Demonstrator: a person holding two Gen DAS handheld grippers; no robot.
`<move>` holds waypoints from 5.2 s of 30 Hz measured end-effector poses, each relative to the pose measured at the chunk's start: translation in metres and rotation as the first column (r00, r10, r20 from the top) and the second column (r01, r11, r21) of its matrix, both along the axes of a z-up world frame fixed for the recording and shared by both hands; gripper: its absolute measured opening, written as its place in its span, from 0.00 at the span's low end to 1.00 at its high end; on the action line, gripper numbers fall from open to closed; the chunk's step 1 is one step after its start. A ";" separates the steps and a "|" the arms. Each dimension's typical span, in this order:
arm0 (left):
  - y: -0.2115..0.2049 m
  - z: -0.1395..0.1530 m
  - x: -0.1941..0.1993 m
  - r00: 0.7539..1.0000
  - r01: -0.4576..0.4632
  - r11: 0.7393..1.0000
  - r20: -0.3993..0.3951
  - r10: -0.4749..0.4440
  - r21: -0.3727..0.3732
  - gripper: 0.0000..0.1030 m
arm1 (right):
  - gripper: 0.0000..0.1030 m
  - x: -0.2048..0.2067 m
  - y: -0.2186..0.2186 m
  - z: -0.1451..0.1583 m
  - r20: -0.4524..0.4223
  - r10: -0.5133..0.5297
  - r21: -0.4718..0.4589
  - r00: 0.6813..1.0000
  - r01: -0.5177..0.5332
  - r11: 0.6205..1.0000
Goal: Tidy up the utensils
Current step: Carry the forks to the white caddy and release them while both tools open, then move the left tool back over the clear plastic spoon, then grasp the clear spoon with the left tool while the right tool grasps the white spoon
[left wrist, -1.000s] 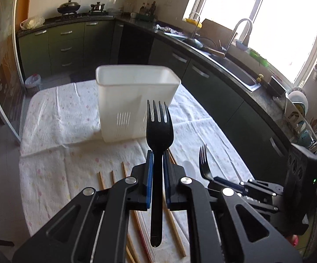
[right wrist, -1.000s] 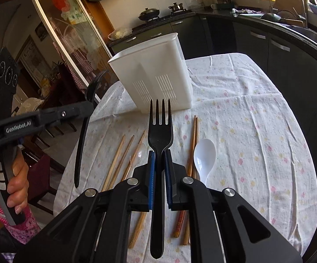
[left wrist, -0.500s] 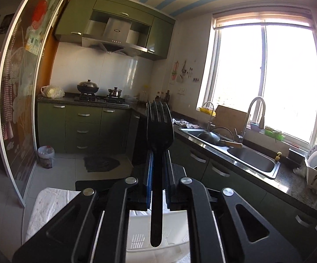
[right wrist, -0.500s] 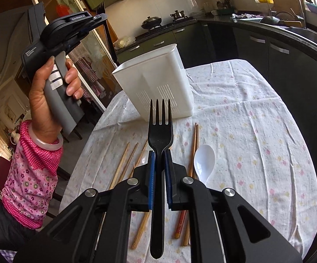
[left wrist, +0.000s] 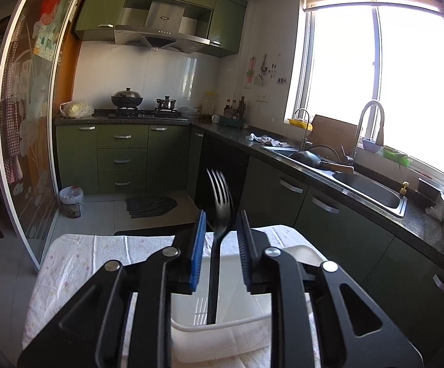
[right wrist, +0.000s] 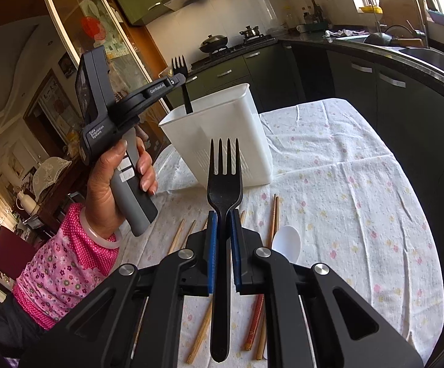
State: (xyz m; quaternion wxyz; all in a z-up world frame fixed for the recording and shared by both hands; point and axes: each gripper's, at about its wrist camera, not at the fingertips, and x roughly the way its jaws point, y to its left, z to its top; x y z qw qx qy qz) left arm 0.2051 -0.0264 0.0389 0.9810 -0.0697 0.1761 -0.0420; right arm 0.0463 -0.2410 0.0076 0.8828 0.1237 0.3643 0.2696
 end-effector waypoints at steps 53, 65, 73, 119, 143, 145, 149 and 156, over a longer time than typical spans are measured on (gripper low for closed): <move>0.004 -0.116 -0.076 0.668 0.088 0.983 -0.722 -0.177 -0.159 0.44 | 0.31 0.020 -0.047 -0.028 0.119 -0.247 0.121 0.962 0.232 0.965; -0.021 -0.124 -0.078 0.604 0.105 0.981 -0.773 -0.194 -0.165 0.43 | 0.36 0.010 -0.071 -0.032 0.061 -0.264 0.190 0.963 0.248 0.950; -0.031 -0.124 -0.075 0.598 0.131 0.969 -0.763 -0.245 -0.208 0.43 | 0.36 0.012 -0.055 -0.021 0.076 -0.244 0.184 0.967 0.227 0.956; -0.087 -0.139 -0.081 0.545 0.336 0.942 -0.819 -0.179 0.018 0.25 | 0.44 0.018 -0.059 -0.017 0.049 -0.216 0.204 0.975 0.202 0.958; -0.054 -0.093 -0.103 0.691 0.314 0.948 -0.694 -0.200 0.040 0.09 | 0.24 0.010 -0.004 -0.082 -0.195 -0.035 -0.299 0.980 -0.025 0.954; -0.050 -0.087 -0.106 0.710 0.312 0.949 -0.674 -0.203 0.043 0.09 | 0.24 0.010 -0.003 -0.087 -0.211 -0.035 -0.296 0.977 -0.030 0.955; -0.053 -0.077 -0.111 0.742 0.306 0.952 -0.635 -0.216 0.034 0.09 | 0.24 0.008 -0.004 -0.087 -0.217 -0.032 -0.299 0.976 -0.035 0.954; -0.051 -0.066 -0.117 0.774 0.301 0.954 -0.588 -0.234 0.016 0.08 | 0.24 0.009 0.011 -0.095 -0.252 -0.013 -0.351 0.968 -0.078 0.933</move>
